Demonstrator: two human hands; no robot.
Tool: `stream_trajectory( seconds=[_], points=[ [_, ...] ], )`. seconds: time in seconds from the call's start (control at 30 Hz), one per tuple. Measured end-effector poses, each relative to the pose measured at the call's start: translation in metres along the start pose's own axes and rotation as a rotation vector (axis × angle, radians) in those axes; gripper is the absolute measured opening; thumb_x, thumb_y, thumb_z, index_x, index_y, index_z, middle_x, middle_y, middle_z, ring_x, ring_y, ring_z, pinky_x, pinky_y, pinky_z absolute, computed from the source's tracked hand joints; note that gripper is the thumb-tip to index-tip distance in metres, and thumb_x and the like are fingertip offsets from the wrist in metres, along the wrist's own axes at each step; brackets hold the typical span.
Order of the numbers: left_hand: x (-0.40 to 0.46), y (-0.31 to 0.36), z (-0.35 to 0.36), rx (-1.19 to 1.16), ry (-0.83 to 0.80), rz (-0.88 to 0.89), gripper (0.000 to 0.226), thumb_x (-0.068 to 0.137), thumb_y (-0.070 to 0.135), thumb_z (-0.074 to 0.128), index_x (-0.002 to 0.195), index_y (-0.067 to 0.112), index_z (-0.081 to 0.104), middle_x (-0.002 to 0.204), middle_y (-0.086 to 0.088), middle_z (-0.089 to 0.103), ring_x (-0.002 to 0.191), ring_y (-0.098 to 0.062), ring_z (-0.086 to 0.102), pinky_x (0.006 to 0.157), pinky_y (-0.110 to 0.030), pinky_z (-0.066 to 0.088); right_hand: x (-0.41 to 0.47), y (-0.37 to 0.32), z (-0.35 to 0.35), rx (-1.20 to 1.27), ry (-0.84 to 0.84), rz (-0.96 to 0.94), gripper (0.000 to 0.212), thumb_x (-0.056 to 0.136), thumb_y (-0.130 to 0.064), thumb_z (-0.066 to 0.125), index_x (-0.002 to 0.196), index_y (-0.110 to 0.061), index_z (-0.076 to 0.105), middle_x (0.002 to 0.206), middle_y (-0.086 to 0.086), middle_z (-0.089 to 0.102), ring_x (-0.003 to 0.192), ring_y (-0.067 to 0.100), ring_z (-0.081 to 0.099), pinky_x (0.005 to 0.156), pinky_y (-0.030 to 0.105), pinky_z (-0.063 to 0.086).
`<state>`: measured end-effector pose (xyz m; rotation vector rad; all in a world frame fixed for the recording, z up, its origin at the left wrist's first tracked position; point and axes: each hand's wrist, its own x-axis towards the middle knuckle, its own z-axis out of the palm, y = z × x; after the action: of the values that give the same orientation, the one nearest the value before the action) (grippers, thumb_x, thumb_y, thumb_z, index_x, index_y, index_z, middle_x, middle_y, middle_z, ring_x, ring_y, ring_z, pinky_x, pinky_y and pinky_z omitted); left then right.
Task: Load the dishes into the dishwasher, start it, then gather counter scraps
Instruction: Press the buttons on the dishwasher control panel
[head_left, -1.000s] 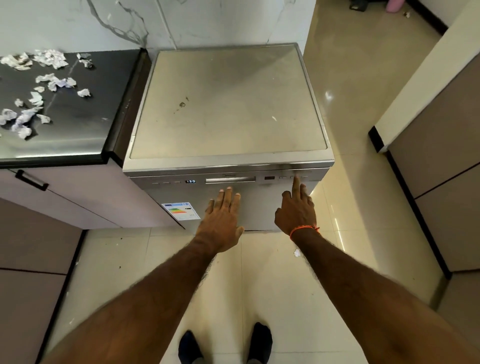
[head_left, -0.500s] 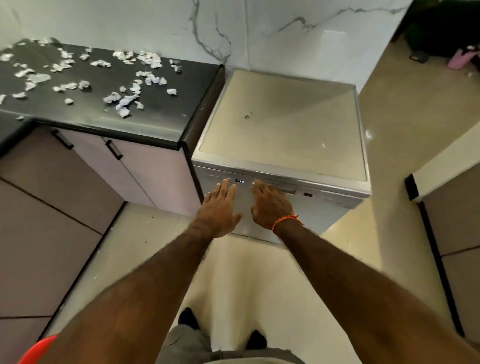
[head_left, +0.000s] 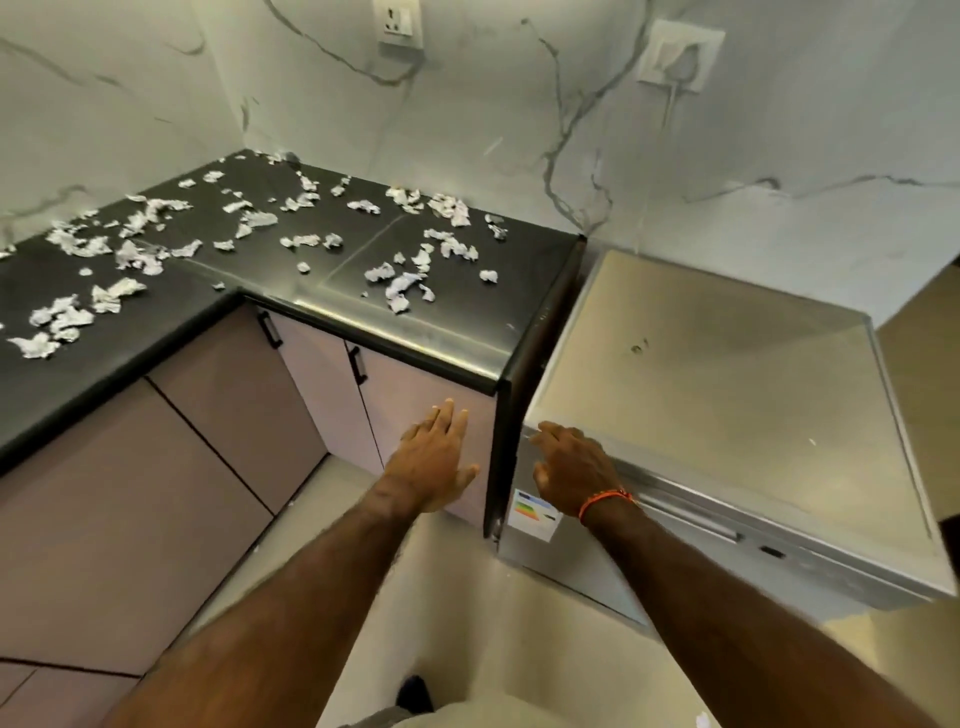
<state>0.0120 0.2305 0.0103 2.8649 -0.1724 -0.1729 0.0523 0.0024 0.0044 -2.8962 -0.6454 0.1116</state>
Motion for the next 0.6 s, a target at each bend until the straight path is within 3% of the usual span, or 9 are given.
stream_trajectory(
  seconds=[0.23, 0.6],
  points=[
    [0.037, -0.071, -0.036, 0.006, 0.028, -0.005, 0.088, 0.097, 0.050, 0.057, 0.160, 0.013, 0.009, 0.169, -0.013, 0.002, 0.156, -0.031, 0.003, 0.126, -0.050, 0.017, 0.083, -0.043, 0.006, 0.122, 0.061, 0.041, 0.045, 0.089, -0.028, 0.060, 0.133, -0.021, 0.059, 0.149, 0.004, 0.050, 0.129, 0.028, 0.053, 0.104, 0.046, 0.047],
    [0.134, -0.137, -0.053, 0.048, 0.020, -0.050, 0.086, 0.100, 0.056, 0.049, 0.162, 0.015, 0.006, 0.170, -0.012, -0.003, 0.156, -0.031, -0.003, 0.125, -0.050, 0.011, 0.217, -0.054, 0.022, 0.083, 0.049, -0.010, 0.050, 0.090, -0.038, 0.061, 0.136, -0.019, 0.055, 0.151, 0.008, 0.047, 0.137, 0.027, 0.043, 0.110, 0.043, 0.039]
  ],
)
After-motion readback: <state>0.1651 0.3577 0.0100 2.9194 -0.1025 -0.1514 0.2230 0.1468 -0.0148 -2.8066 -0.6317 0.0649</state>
